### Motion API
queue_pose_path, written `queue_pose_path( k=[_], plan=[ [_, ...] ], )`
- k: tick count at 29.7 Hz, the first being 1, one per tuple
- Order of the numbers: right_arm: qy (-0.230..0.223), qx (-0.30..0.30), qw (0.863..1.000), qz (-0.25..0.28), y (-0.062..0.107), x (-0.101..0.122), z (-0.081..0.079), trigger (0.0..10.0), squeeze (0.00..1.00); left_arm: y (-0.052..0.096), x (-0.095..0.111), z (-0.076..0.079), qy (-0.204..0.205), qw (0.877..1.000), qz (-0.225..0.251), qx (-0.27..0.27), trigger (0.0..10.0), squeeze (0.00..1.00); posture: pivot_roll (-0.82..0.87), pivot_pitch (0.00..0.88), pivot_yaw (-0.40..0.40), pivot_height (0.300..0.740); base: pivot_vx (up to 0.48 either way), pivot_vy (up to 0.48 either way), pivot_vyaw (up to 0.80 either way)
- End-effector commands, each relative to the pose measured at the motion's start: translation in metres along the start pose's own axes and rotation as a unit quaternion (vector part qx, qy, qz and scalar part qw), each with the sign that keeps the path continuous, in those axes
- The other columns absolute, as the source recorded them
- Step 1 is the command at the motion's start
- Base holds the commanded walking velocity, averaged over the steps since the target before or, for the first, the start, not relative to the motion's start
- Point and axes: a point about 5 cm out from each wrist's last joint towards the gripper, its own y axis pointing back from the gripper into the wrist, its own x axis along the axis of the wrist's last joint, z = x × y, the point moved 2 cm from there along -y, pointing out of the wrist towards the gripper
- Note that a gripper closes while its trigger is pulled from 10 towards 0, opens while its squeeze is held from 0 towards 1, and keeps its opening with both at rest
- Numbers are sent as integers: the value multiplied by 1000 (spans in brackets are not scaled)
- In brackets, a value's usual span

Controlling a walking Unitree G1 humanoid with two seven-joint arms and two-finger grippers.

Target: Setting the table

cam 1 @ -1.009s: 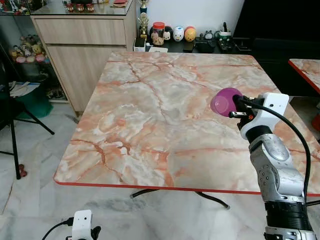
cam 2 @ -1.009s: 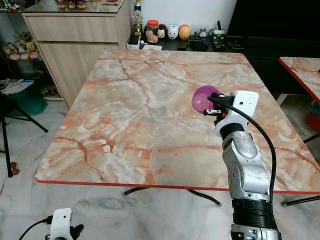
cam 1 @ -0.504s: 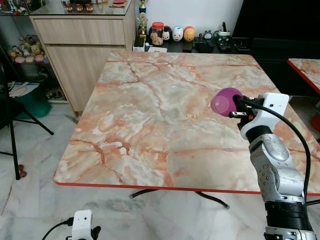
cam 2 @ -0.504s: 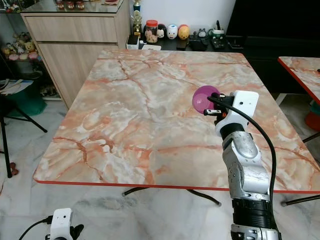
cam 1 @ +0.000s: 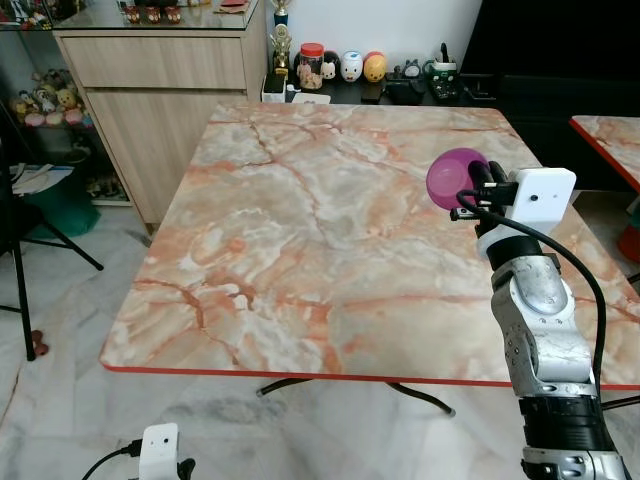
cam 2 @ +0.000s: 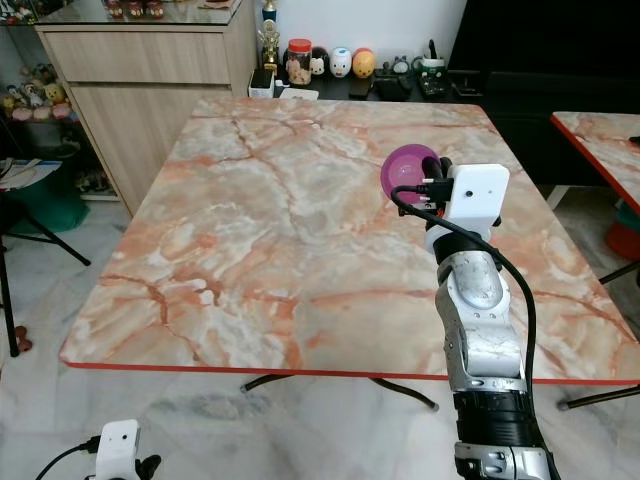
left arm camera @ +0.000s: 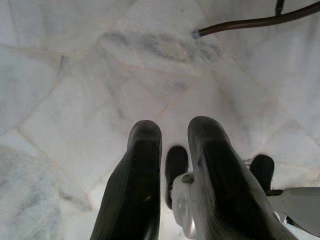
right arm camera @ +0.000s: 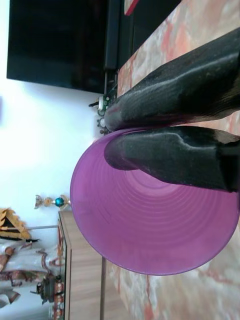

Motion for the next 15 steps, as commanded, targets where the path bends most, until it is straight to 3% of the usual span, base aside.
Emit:
queue_pose_path(
  k=[1, 15],
  plan=[
    [5, -5, 1000, 5, 0, 3, 3, 10000, 0, 1, -4, 1, 7, 1000, -7, 2, 10000, 0, 32, 0, -36, 740, 0, -442, 0],
    [6, -9, 1000, 5, -1, -3, 0, 10000, 0, 0, -1, 5, 0, 1000, -3, -3, 10000, 0, 33, 0, -36, 740, 0, -440, 0]
  ],
)
